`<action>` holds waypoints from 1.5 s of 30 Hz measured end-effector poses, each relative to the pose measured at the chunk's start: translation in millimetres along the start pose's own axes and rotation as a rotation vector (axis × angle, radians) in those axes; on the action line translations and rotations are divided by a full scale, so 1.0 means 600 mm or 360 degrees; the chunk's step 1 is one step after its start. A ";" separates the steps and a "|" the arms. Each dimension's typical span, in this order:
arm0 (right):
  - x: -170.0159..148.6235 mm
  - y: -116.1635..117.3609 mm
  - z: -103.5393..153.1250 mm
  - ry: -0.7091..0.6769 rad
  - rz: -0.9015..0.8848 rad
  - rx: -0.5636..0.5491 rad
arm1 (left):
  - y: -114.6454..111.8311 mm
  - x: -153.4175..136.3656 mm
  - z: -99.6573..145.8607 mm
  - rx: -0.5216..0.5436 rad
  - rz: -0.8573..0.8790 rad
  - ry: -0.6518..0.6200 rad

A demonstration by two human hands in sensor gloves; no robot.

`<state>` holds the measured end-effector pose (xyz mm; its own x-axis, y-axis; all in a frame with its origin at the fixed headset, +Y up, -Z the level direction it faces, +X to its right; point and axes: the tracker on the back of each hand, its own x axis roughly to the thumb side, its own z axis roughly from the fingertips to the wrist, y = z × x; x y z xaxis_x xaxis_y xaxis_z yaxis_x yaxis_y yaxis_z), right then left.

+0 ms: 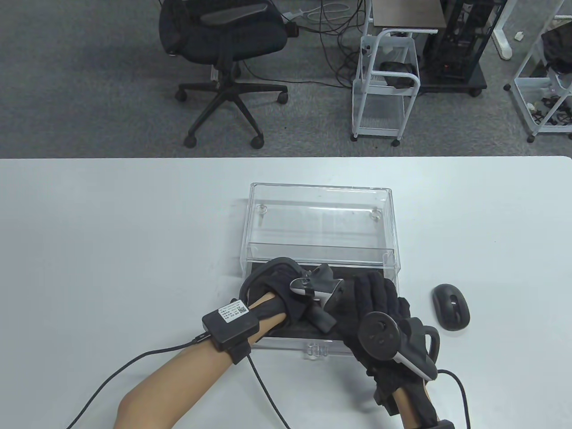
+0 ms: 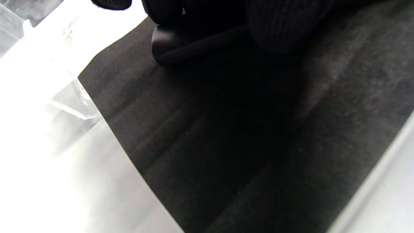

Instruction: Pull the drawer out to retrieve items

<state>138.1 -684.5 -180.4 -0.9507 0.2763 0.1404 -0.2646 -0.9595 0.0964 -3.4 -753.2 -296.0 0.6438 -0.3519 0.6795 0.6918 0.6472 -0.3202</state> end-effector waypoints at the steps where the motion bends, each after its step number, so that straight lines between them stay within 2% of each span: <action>1: -0.001 0.001 -0.001 0.0007 -0.0001 0.0013 | -0.001 0.000 0.001 -0.0002 0.0005 -0.0007; 7: -0.003 0.003 -0.003 0.0018 -0.0001 0.0030 | -0.006 -0.007 0.020 0.0089 0.0073 -0.0024; 12: 0.004 0.005 -0.002 -0.0023 -0.0006 0.0029 | -0.007 -0.028 0.075 0.0259 0.0169 0.0008; 14: 0.010 0.004 -0.001 -0.0070 0.0011 -0.0021 | -0.005 -0.040 0.104 0.0368 0.0226 0.0034; 17: 0.022 0.003 0.004 -0.0165 0.0018 -0.0122 | -0.003 -0.051 0.156 0.0634 0.0274 0.0109; 21: 0.039 0.001 0.012 -0.0280 0.0039 -0.0274 | -0.018 -0.042 0.211 0.0966 0.0251 0.0168; 25: 0.058 0.005 0.020 -0.0428 0.0080 -0.0385 | -0.042 -0.024 0.238 0.1148 0.0220 0.0245; 30: 0.089 0.021 0.026 -0.0512 0.0269 -0.0480 | -0.065 -0.007 0.259 0.1426 0.0370 0.0262; 35: 0.105 0.036 0.025 -0.0527 0.0401 -0.0514 | -0.091 0.010 0.258 0.1601 0.0393 0.0241; 40: 0.114 0.048 0.022 -0.0528 0.0511 -0.0489 | -0.113 0.008 0.254 0.1643 0.0429 0.0175; 45: 0.124 0.056 0.024 -0.0563 0.0579 -0.0545 | -0.126 0.006 0.251 0.1631 0.0462 0.0167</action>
<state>60.6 -695.5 -152.2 -0.8942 -0.1275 0.4291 -0.0254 -0.9426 -0.3329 -102.8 -701.9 -169.8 0.7982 -0.1178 0.5907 -0.0658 0.9577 0.2800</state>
